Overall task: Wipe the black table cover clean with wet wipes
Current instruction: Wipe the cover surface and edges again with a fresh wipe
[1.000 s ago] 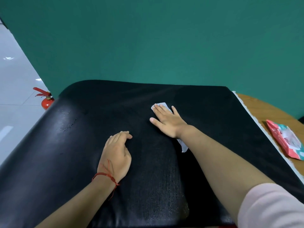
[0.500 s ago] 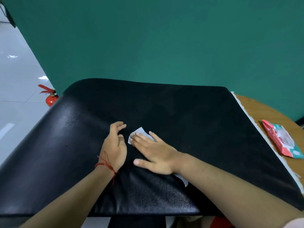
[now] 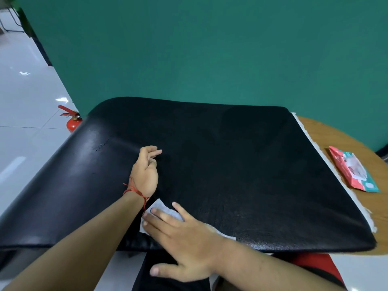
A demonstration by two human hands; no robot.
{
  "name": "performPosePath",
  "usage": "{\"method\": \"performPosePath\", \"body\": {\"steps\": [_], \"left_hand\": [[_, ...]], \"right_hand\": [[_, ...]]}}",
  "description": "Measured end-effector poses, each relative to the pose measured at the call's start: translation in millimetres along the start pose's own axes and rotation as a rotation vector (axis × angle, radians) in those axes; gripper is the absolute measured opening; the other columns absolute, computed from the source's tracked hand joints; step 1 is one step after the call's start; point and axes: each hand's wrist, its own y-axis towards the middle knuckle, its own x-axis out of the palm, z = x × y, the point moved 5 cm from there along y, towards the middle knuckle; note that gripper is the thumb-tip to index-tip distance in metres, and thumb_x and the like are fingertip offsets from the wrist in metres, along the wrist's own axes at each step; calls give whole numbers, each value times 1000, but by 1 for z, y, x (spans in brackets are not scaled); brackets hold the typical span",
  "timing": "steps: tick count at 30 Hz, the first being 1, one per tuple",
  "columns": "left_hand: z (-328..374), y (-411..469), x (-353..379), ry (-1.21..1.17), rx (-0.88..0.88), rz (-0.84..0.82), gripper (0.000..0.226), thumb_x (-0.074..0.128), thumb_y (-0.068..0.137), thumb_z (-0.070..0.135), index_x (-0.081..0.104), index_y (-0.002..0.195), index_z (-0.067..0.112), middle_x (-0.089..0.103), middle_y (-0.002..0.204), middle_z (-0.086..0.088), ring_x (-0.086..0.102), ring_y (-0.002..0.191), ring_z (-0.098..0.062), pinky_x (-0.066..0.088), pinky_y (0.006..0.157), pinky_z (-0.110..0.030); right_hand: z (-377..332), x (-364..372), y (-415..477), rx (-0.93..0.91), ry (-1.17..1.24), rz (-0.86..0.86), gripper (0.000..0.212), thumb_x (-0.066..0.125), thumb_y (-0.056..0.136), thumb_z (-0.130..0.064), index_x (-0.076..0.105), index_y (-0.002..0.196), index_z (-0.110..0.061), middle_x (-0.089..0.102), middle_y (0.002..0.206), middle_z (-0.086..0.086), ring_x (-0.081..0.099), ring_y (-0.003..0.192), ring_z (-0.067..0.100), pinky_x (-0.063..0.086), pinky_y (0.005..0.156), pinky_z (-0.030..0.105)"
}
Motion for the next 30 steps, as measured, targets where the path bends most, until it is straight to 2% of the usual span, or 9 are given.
{"method": "performPosePath", "body": {"steps": [8,14,18,21,22,24,26,28,30], "left_hand": [[2,-2,0,1,-6,14,37,38,106,2,55,131,24,68,131,12,55,70,18,42,65,0],[4,-5,1,25,-9,27,37,37,106,2,56,128,26,70,128,13,54,70,15,41,67,-1],[6,-6,-1,41,5,21,40,36,106,2,56,128,28,69,127,18,58,88,18,43,80,-2],[4,-7,0,43,9,20,40,35,106,2,55,127,29,68,128,17,58,80,6,43,73,-2],[3,-6,1,52,17,14,40,35,106,2,55,127,30,67,129,17,60,83,5,44,76,-4],[2,-5,4,85,38,-5,43,35,105,1,53,126,34,65,132,18,63,104,4,46,96,-15],[-1,-3,7,119,54,-17,46,35,103,1,52,126,37,62,134,18,58,123,-1,44,108,-27],[-3,-2,10,165,69,-21,45,36,104,3,51,129,36,59,136,17,52,130,1,40,111,-25],[-5,-1,13,231,87,-31,43,38,105,6,49,136,34,56,139,15,50,126,7,39,103,-16]], "right_hand": [[-17,10,2,151,64,99,85,37,107,-67,12,169,-15,8,177,0,-8,163,14,2,130,59],[26,2,-13,278,92,18,78,17,108,-69,4,171,-24,-10,177,-11,-24,158,3,-10,129,55],[59,-4,-6,296,79,-4,75,14,109,-68,2,170,-28,-11,177,-14,-25,157,1,-10,130,54],[82,-9,6,312,60,-3,74,14,109,-68,3,170,-29,-9,177,-14,-24,158,2,-11,130,54],[90,-11,12,317,59,-1,74,14,109,-68,4,170,-29,-8,177,-14,-23,158,2,-11,130,54],[106,-15,24,324,61,-3,73,14,109,-68,6,170,-29,-7,177,-15,-21,158,2,-12,130,54],[125,-19,38,333,70,-15,73,13,108,-68,5,170,-30,-7,176,-16,-22,158,0,-14,129,52],[146,-25,52,346,76,-32,73,12,108,-69,3,170,-32,-9,176,-17,-22,157,-1,-15,129,50],[167,-29,66,359,78,-31,73,12,107,-69,2,170,-33,-9,176,-18,-21,157,-2,-14,129,51]]}}
